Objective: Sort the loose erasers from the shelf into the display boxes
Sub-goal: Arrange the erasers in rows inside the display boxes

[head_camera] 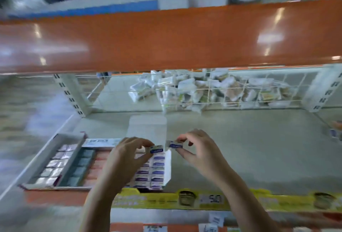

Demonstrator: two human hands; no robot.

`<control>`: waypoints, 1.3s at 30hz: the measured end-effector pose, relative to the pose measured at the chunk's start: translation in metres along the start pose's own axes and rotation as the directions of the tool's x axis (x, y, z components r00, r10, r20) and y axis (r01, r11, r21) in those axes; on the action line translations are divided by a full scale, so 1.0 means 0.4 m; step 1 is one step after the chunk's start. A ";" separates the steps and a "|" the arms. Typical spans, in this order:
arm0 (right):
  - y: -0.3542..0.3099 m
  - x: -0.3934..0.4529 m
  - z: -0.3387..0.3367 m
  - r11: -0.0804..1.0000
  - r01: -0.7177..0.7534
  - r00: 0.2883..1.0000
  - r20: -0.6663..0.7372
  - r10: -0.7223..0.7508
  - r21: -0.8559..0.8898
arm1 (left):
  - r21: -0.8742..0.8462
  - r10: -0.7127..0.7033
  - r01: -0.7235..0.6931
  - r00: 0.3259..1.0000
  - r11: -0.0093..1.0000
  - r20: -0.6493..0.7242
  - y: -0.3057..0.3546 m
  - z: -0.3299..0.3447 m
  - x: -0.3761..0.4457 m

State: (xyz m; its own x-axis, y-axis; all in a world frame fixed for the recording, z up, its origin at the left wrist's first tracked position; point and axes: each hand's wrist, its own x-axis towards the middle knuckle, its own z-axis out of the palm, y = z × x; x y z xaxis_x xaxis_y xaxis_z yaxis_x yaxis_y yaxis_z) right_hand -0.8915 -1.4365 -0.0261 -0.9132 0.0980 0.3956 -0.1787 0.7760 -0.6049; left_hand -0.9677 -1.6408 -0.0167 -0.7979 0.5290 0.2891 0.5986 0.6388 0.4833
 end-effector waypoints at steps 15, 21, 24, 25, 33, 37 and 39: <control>-0.115 0.034 0.186 0.970 -0.009 0.994 0.101 0.034 -0.243 | 0.032 0.011 -0.012 0.999 0.999 0.037 -0.207 -0.050 -0.006; -0.139 0.035 0.218 0.939 0.000 0.992 0.118 0.044 -0.343 | 0.011 0.059 -0.060 0.998 0.998 0.035 -0.230 -0.056 0.001; -0.147 0.039 0.230 0.929 0.004 0.989 0.139 0.051 -0.370 | 0.003 0.075 -0.075 0.996 0.997 0.040 -0.236 -0.058 0.006; -0.148 0.040 0.233 0.924 0.006 0.988 0.144 0.053 -0.381 | -0.002 0.080 -0.080 0.996 0.997 0.040 -0.237 -0.059 0.007; -0.145 0.036 0.245 0.884 -0.006 0.988 0.132 0.076 -0.467 | 0.012 0.107 -0.107 0.993 0.994 0.057 -0.234 -0.057 0.013; -0.146 0.030 0.250 0.882 -0.030 0.989 0.115 0.095 -0.471 | 0.041 0.100 -0.103 0.993 0.994 0.066 -0.223 -0.053 0.009; -0.147 0.029 0.249 0.889 -0.032 0.986 0.130 0.103 -0.457 | 0.070 0.093 -0.099 0.993 0.993 0.076 -0.214 -0.056 0.009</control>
State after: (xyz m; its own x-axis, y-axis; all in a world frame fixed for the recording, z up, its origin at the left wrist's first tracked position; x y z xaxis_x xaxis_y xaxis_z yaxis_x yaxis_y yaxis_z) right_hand -0.9280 -1.5430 -0.0550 -0.9665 0.0954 0.2381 0.0382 0.9714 -0.2343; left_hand -1.0235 -1.7061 -0.0386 -0.7308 0.6272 0.2692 0.6779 0.6211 0.3933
